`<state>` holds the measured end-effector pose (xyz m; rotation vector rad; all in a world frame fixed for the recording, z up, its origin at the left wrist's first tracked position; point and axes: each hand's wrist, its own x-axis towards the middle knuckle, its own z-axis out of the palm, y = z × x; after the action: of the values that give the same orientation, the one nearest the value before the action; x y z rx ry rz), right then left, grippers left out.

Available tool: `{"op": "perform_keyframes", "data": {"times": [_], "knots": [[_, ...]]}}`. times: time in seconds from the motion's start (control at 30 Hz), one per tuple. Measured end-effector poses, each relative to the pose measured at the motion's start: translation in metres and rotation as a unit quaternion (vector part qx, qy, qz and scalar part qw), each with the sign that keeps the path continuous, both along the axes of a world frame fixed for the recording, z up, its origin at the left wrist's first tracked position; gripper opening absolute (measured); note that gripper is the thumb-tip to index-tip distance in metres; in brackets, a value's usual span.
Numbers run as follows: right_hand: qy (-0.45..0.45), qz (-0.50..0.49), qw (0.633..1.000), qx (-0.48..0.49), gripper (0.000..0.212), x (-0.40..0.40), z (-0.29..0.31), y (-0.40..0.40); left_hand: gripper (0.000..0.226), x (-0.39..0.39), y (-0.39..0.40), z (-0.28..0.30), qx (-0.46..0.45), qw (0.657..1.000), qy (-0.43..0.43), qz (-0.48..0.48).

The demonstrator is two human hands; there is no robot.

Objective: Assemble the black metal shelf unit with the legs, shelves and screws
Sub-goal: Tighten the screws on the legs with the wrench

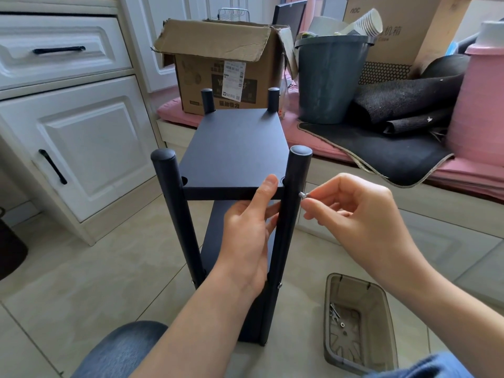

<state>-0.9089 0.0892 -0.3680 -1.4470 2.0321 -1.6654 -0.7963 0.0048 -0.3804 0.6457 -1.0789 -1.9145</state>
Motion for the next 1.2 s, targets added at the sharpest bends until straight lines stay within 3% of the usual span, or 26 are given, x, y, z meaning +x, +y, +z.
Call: {"op": "perform_keyframes", "data": {"times": [0.33, 0.63, 0.83, 1.1, 1.2], "knots": [[0.005, -0.016, 1.0, -0.006, 0.013, 0.002, -0.004, -0.005, 0.016, -0.003, -0.001, -0.004, -0.01, 1.0, 0.001, 0.004], [0.064, -0.049, 0.997, -0.007, 0.013, 0.007, -0.004, -0.003, 0.015, -0.003, 0.0, -0.004, -0.016, 1.0, 0.0, 0.002], [0.021, -0.039, 0.999, -0.001, 0.015, 0.007, -0.003, -0.003, 0.016, -0.004, 0.0, -0.004, -0.018, 1.0, 0.002, 0.003], [0.073, -0.047, 0.992, 0.089, 0.022, 0.016, -0.003, -0.005, 0.015, -0.003, 0.002, -0.001, -0.015, 1.0, 0.001, 0.003], [0.01, -0.021, 0.994, 0.103, 0.031, 0.017, 0.0, -0.008, 0.015, -0.003, 0.003, -0.001, -0.012, 1.0, 0.002, 0.005]]}}
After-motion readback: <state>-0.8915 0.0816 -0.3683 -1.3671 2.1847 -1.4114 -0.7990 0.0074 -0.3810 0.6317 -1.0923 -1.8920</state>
